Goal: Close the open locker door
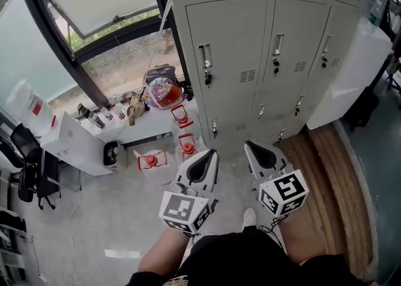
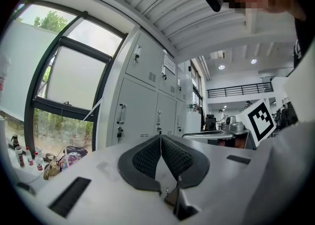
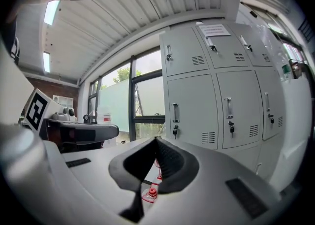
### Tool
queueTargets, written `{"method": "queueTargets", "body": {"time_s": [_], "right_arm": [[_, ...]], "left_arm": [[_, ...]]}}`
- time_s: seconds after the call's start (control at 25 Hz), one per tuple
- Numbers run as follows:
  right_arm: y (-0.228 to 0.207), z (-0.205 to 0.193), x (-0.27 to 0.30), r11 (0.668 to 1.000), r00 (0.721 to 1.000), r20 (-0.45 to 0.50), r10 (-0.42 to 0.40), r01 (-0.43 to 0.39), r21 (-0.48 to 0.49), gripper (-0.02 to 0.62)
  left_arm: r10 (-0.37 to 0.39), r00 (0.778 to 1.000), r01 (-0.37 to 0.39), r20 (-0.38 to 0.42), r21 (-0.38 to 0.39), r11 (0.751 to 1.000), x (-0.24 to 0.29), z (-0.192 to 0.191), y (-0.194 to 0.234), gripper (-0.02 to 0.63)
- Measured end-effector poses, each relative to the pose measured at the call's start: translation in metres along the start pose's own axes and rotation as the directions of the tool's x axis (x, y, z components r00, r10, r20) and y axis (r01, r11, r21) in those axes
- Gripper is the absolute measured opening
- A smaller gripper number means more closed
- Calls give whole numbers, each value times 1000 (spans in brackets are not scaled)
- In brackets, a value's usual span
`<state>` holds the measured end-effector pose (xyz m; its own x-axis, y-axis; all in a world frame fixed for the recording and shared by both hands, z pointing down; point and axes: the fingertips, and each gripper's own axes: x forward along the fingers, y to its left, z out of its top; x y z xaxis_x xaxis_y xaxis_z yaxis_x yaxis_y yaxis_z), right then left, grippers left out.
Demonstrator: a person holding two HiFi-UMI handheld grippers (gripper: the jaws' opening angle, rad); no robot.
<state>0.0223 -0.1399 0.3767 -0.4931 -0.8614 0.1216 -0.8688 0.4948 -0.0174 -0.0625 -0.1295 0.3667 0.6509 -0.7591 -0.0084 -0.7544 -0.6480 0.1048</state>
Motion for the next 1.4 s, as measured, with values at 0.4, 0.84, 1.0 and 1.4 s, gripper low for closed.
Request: {"method": "queueTargets", "body": {"time_s": [0.4,0.84,1.0,1.4], "right_arm": [[26,-3,-24,999,999,7,-32,32,9,54],[44,-3,-44,999,999,13,-51,51,1,54],[46,-4,-50,998,998,11,-60,60,2,54],[54,-7,-59,998,998,4,-65,65,3,54]], "left_arm": [[-42,999,42,1,5,999,-26,1,-10,18],[-74,997,74,9,16,997,-44,3,-22,18],[-86,996,86,9,22,996,-47,4,-27,18],[-91,996,91,12,15,996,-56,3,-32,18]]}}
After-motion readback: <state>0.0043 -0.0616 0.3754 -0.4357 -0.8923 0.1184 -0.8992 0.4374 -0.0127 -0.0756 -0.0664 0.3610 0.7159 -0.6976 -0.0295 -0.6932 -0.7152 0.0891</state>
